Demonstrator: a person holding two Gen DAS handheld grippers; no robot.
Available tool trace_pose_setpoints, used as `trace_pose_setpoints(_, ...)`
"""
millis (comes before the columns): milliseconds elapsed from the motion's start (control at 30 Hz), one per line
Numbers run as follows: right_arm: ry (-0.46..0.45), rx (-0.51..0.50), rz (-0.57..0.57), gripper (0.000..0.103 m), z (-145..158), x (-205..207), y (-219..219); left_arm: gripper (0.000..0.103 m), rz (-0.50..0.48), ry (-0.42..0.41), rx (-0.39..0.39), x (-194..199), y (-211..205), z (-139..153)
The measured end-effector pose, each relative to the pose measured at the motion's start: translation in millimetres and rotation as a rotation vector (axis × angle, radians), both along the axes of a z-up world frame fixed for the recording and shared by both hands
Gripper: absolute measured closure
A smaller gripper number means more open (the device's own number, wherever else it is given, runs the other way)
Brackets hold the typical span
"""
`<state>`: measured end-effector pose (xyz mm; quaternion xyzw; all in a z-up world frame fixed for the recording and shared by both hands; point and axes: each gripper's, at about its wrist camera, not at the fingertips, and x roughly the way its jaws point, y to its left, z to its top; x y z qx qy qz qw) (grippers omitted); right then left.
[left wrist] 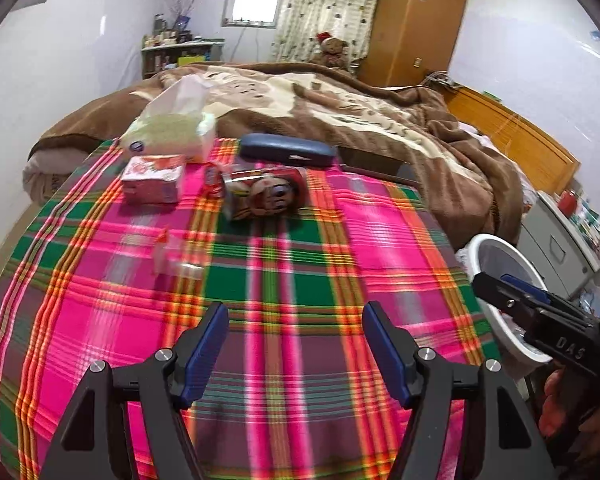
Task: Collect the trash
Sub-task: 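Move both open tools back over the bed toward the red cans, then grasp the red cartoon can with the right tool while the left tool grasps the clear red-lidded cup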
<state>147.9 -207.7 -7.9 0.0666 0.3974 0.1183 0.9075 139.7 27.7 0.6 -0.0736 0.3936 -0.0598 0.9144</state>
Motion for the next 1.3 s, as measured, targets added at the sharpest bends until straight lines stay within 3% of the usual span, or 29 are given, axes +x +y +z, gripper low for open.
trace_pose_setpoints(267,0.009,-0.005,0.051,0.035,-1,25,25,0.034,0.136,0.057,-0.082,21,57,-22)
trace_pose_setpoints(567,0.025,-0.019,0.099,0.035,-6,50,48,0.032,0.238,0.089,-0.064,51,89,-40)
trace_pose_setpoints(767,0.037,-0.012,0.118,0.035,-6,70,60,0.032,0.212,0.118,-0.109,67,88,-51)
trace_pose_setpoints(1133,0.082,0.059,0.164,0.035,-4,109,90,0.032,0.209,0.114,-0.066,83,94,-54)
trace_pose_setpoints(1300,0.162,0.135,0.132,0.035,-13,125,104,0.032,0.196,0.129,-0.015,77,99,-54)
